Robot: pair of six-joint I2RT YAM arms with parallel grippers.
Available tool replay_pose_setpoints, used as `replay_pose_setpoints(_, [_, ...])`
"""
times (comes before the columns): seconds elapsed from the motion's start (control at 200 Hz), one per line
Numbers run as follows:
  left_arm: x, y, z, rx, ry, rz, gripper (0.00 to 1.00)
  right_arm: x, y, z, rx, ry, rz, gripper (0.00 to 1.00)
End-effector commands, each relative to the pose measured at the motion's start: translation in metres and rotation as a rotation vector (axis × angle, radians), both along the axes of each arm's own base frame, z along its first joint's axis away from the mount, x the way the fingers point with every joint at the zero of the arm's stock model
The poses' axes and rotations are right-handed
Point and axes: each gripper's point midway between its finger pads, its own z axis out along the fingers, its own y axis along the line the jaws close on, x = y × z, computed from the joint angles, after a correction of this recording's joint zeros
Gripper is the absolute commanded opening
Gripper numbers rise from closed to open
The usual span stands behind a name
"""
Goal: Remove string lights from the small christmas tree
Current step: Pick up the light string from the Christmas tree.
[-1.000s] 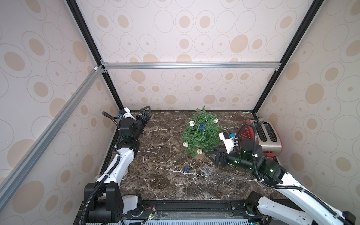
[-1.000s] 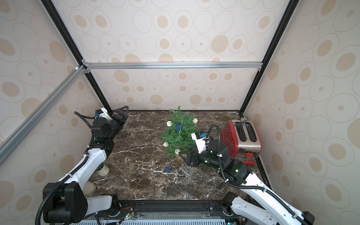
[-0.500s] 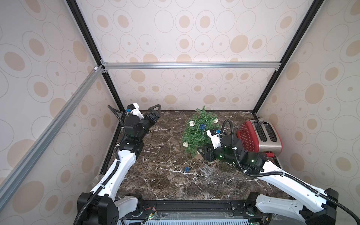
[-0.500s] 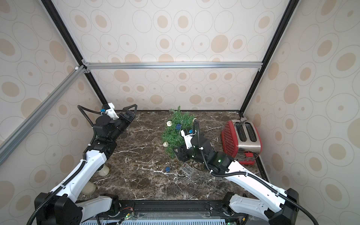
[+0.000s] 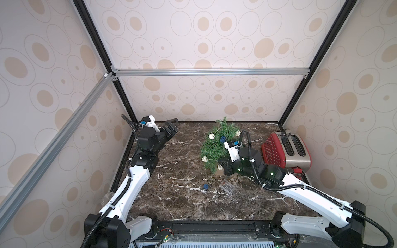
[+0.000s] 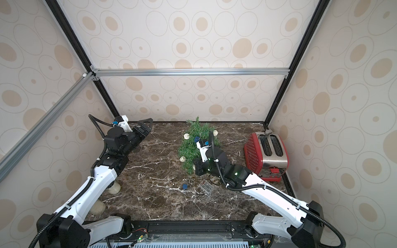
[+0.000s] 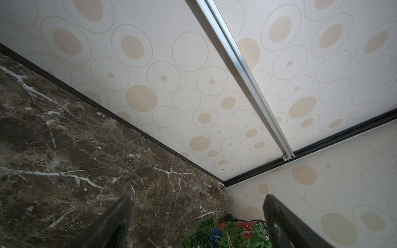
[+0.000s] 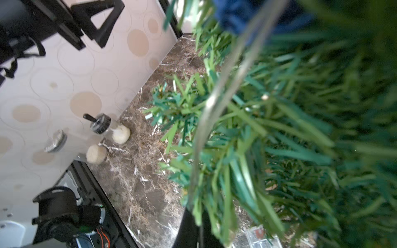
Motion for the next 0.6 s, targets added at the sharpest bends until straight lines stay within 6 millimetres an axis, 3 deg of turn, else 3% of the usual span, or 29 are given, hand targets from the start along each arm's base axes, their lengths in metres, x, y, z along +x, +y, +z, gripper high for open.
replay_pose_setpoints(0.0, [-0.004, -0.003, 0.026, 0.023, -0.049, -0.002, 0.99, 0.0, -0.003, 0.016, 0.009, -0.034, -0.009, 0.0])
replay_pose_setpoints(0.25, [-0.011, -0.027, 0.043, 0.109, -0.06, -0.04, 0.99, -0.013, -0.009, 0.025, -0.011, -0.019, 0.034, 0.0])
replay_pose_setpoints(0.596, [-0.014, -0.029, 0.061, 0.142, -0.089, -0.06, 0.99, -0.029, -0.031, 0.056, -0.083, -0.042, 0.057, 0.0])
